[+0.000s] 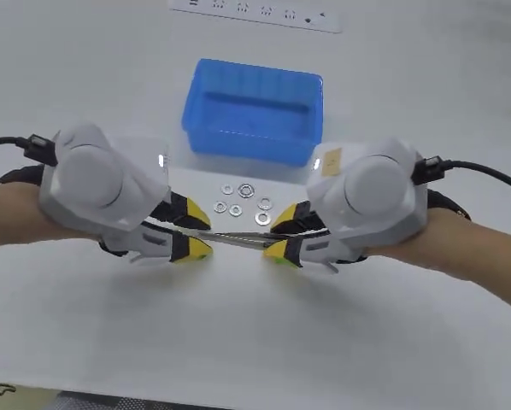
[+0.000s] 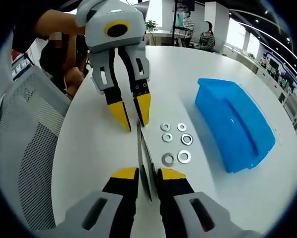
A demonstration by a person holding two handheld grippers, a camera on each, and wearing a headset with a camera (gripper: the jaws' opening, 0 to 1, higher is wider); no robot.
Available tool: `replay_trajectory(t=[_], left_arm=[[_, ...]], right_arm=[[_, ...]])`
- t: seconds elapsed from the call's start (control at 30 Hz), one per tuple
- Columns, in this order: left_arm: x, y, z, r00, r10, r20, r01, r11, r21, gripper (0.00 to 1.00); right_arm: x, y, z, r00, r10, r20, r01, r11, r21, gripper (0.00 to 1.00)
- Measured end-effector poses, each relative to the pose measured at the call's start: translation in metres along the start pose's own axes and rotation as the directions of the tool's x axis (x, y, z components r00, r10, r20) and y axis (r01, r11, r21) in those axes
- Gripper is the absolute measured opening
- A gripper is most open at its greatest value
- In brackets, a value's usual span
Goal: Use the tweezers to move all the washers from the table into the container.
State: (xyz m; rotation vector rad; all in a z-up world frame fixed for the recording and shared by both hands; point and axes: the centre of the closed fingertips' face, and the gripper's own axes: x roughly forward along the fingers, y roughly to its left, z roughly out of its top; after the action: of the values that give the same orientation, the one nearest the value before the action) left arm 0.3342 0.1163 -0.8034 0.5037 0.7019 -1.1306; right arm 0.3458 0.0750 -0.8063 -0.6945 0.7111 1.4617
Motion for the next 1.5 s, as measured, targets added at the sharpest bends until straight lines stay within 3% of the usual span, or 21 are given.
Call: replay_trajectory(t=[0.07,0.4,0.43,0.5,0.53,0.77,1.0,1.17,1.27,1.4,1.5], left_arm=[[-0.004,-0.002,0.000,0.9999,-0.015,-0.001,0.015,1.000,0.006,0.06],[0.000,-0.002,0.002,0.9993,-0.026,-0.028,0.027,0.999,0.044,0.05],[-0.001,-0.002,0.002,0.9992,-0.024,-0.031,0.025,0.999,0.044,0.05],[-0.002,0.000,0.003,0.9995,-0.012,-0.028,0.014,0.998,0.066,0.04],[-0.004,0.002,0.004,0.9994,0.000,-0.034,0.003,0.995,0.103,0.04],[-0.017,-0.006,0.018,0.9996,-0.009,-0.027,0.012,0.993,0.116,0.04],[-0.037,-0.011,0.057,0.9985,-0.019,0.052,0.012,0.992,0.129,0.04],[-0.040,-0.018,0.092,0.9914,-0.025,0.129,0.005,0.987,0.159,0.04],[-0.036,-0.022,0.110,0.9851,-0.038,0.168,0.003,0.979,0.204,0.04],[-0.030,-0.025,0.125,0.9785,-0.053,0.199,0.011,0.978,0.209,0.04],[-0.025,-0.033,0.133,0.9667,-0.078,0.244,0.024,0.975,0.219,0.04]], right_arm=[[0.000,0.000,0.000,1.0000,-0.001,-0.001,0.001,1.000,-0.004,0.16],[0.001,-0.003,0.000,0.9999,-0.009,-0.006,0.009,1.000,-0.009,0.12],[0.001,-0.002,0.000,1.0000,-0.005,-0.006,0.005,1.000,-0.023,0.10],[0.001,0.001,-0.001,1.0000,0.003,-0.001,-0.003,0.991,-0.132,0.08],[0.001,0.004,-0.001,1.0000,0.008,0.000,-0.008,0.994,-0.113,0.08],[-0.003,0.006,0.001,0.9995,-0.001,0.030,0.006,0.991,-0.137,0.07],[-0.014,0.005,0.007,0.9891,-0.020,0.146,0.035,0.994,-0.100,0.08],[-0.024,0.005,0.007,0.9803,-0.045,0.192,0.065,0.993,-0.095,0.08],[-0.028,0.004,0.004,0.9757,-0.055,0.212,0.079,0.991,-0.105,0.08],[-0.032,0.003,0.003,0.9752,-0.065,0.211,0.093,0.988,-0.126,0.08],[-0.035,0.004,0.000,0.9757,-0.059,0.211,0.092,0.984,-0.151,0.08]])
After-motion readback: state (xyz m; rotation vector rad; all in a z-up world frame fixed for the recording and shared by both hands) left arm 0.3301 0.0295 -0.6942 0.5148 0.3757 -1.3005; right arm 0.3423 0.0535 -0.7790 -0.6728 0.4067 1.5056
